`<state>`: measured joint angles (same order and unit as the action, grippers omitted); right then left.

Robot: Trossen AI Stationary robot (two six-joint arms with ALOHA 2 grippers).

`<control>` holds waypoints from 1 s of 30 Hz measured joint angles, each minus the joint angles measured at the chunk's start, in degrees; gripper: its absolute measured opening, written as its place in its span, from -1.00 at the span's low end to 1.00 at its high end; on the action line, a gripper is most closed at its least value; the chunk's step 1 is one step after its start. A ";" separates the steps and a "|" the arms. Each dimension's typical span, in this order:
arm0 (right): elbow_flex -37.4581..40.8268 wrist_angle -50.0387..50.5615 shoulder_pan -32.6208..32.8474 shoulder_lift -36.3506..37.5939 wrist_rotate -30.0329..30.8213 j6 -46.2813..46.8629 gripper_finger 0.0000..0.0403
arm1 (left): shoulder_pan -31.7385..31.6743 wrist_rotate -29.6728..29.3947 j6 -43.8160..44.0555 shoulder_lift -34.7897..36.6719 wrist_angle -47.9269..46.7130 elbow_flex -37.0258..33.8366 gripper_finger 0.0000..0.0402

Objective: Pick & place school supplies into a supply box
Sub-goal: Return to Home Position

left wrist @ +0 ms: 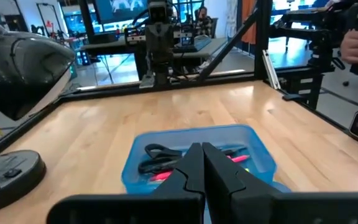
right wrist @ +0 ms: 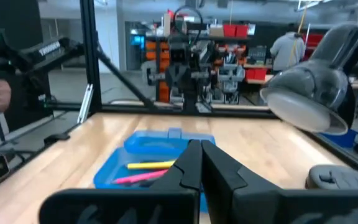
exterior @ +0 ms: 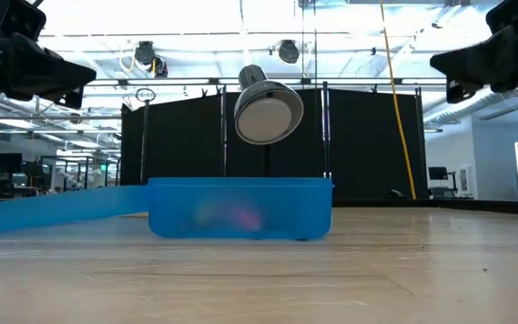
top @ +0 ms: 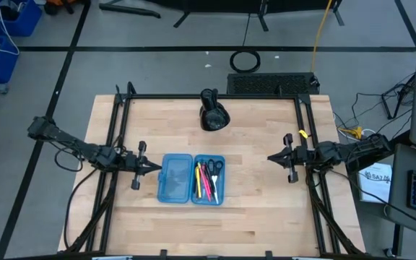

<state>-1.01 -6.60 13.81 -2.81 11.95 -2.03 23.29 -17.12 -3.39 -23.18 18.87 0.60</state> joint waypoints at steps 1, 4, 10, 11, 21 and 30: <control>0.01 -0.30 -0.01 0.04 0.07 0.04 -1.00 | 0.00 -0.02 0.19 0.00 -0.10 0.00 -1.00; 0.02 -0.54 -0.01 -0.04 0.23 0.67 -1.00 | 0.00 -0.04 1.22 0.00 -0.51 0.00 -1.00; 0.10 -0.61 -0.01 -0.04 1.58 4.29 -1.00 | 0.00 -3.54 7.14 -0.04 -3.80 0.00 -0.93; 0.11 -0.65 -0.01 -0.04 1.52 4.44 -1.00 | 0.00 -3.54 7.10 -0.04 -3.78 0.00 -0.91; 0.14 -0.87 -0.01 -0.04 1.52 4.36 -1.00 | 0.00 -3.50 6.72 -0.04 -3.71 0.00 -0.93; 0.14 -0.87 -0.01 -0.04 1.50 4.36 -1.00 | 0.00 -3.50 6.70 -0.04 -3.69 0.00 -0.92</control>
<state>-0.86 -7.46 13.80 -2.85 13.45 2.33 23.29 -20.62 3.31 -23.22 15.18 0.60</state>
